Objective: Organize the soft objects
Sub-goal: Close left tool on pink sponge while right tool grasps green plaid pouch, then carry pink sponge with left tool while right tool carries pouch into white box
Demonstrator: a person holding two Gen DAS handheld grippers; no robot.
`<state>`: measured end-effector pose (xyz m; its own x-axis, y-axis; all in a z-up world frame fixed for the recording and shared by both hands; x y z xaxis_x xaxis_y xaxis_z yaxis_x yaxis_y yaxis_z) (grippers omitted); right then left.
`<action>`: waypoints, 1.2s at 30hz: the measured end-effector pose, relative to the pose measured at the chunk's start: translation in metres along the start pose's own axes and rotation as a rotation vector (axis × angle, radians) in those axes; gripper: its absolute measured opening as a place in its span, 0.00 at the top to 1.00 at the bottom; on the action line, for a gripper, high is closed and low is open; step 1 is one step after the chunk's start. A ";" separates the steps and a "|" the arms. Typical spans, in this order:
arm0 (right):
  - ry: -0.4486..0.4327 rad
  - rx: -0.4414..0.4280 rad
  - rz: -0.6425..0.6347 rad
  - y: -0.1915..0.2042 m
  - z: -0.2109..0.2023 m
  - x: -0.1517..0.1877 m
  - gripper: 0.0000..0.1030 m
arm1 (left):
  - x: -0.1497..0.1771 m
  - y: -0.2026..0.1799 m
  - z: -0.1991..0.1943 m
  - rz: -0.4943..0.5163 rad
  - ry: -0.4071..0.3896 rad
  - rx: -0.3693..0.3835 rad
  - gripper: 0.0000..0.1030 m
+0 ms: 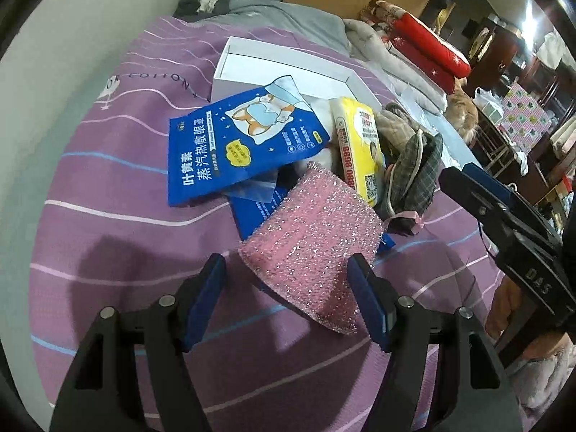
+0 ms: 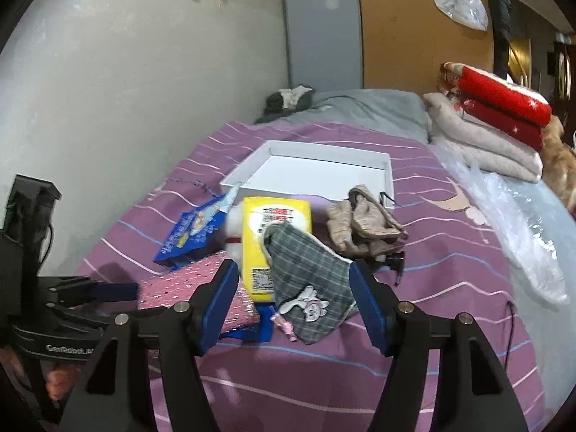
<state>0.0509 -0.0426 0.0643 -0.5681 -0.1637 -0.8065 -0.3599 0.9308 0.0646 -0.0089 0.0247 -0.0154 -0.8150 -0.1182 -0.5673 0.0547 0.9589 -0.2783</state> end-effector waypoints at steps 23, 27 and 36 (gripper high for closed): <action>0.067 -0.013 -0.002 -0.003 0.030 -0.013 0.81 | -0.026 0.013 -0.032 -0.050 -0.085 0.031 0.88; 0.049 -0.003 0.042 -0.014 0.016 -0.021 0.85 | -0.037 0.012 -0.042 -0.045 -0.116 0.042 0.89; 0.025 -0.032 0.130 -0.027 -0.012 -0.045 0.86 | -0.060 -0.003 -0.067 -0.013 -0.174 0.077 0.89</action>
<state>0.0774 -0.0644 0.1061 -0.6296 -0.0505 -0.7753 -0.3048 0.9340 0.1867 0.0008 0.0462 0.0717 -0.7038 -0.1794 -0.6873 0.0945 0.9354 -0.3409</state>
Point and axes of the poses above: each gripper's, at about its wrist camera, not at the fingertips, and z roughly the way its jaws point, y to its left, x to its underside, the point moved 8 cm from there along z, roughly the way its jaws point, and after that the axes turned 4 degrees about z, right-handed, at the moved point
